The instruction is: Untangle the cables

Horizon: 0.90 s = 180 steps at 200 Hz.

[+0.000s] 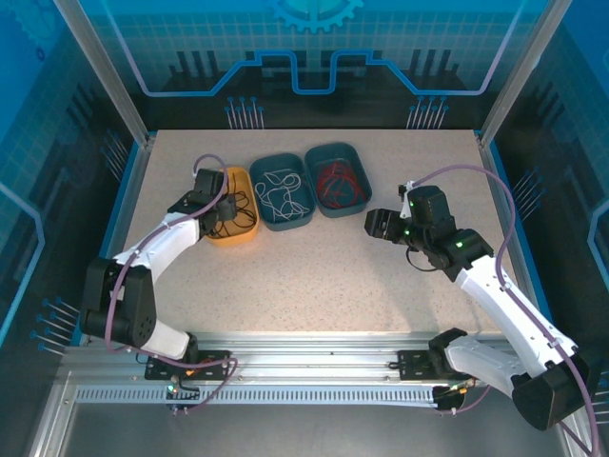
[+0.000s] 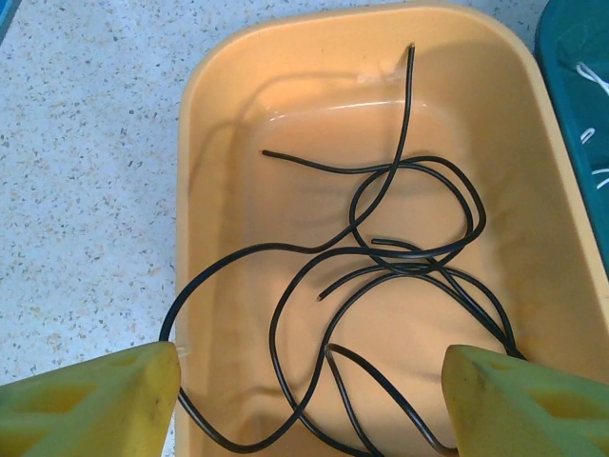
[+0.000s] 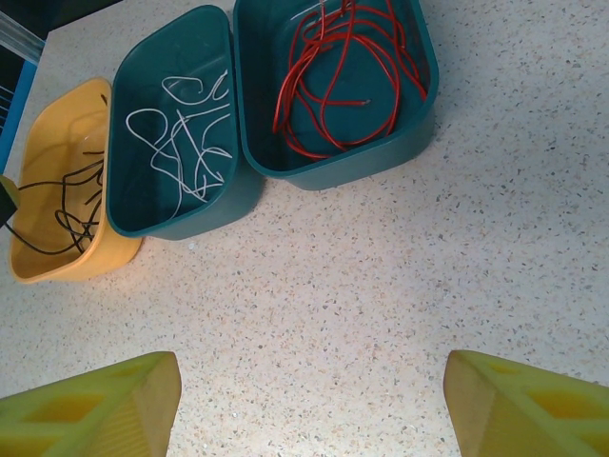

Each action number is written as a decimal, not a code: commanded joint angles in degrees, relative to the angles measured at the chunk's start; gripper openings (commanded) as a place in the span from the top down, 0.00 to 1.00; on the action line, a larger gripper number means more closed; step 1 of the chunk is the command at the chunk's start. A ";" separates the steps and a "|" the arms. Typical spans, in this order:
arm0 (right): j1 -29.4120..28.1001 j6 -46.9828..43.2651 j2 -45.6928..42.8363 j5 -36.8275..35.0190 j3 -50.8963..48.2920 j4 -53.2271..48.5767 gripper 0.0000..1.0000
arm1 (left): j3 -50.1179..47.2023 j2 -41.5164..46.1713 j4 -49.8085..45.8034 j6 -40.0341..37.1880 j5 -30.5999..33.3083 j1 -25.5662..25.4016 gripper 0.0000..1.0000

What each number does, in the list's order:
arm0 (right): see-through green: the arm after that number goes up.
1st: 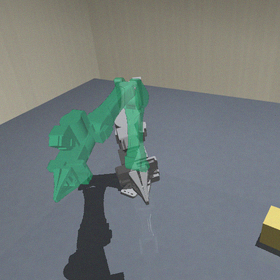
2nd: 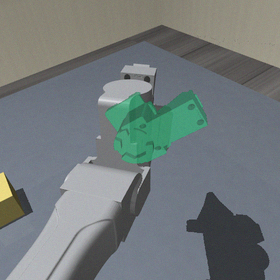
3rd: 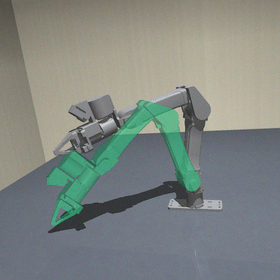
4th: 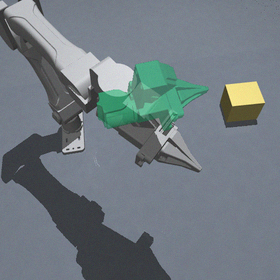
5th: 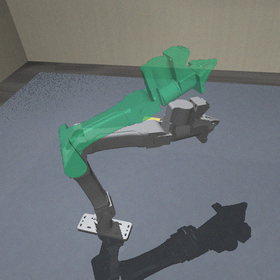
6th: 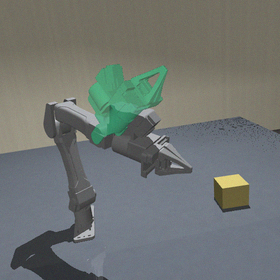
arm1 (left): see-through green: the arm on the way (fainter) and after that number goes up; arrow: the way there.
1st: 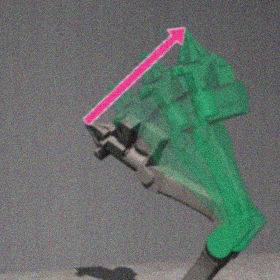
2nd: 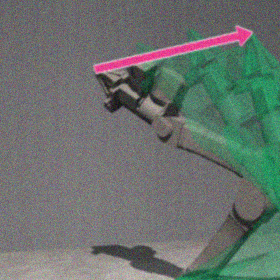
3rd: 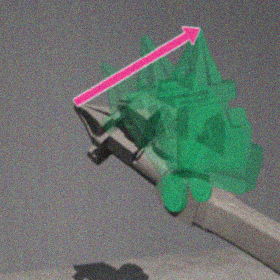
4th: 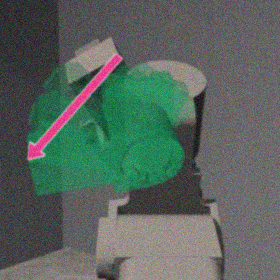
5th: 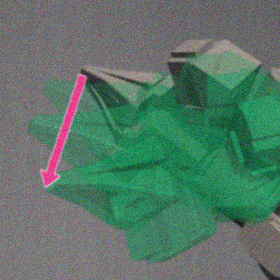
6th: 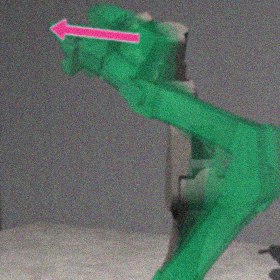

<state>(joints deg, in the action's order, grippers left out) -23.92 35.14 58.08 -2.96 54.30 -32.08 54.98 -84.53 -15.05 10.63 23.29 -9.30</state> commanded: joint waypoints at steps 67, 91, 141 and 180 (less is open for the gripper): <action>0.90 0.33 -0.49 -0.62 1.05 -0.44 0.26 | 0.75 8.02 -3.14 2.61 0.50 0.09 0.01; 0.98 0.37 -0.79 -0.90 0.76 -0.36 0.25 | 0.37 8.16 -3.46 6.03 -4.67 3.54 0.01; 0.98 0.64 -1.22 -0.90 0.23 -0.16 0.25 | 0.68 2.17 -0.91 9.80 -9.66 7.32 0.14; 1.09 0.46 -2.00 -1.88 0.10 -1.17 0.24 | 1.63 -1.73 0.87 10.22 -11.30 7.93 0.15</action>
<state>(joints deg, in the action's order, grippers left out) -23.88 35.14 57.65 -3.07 54.30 -32.14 54.98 -84.77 -15.99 19.62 15.00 -2.07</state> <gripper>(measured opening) 0.753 0.846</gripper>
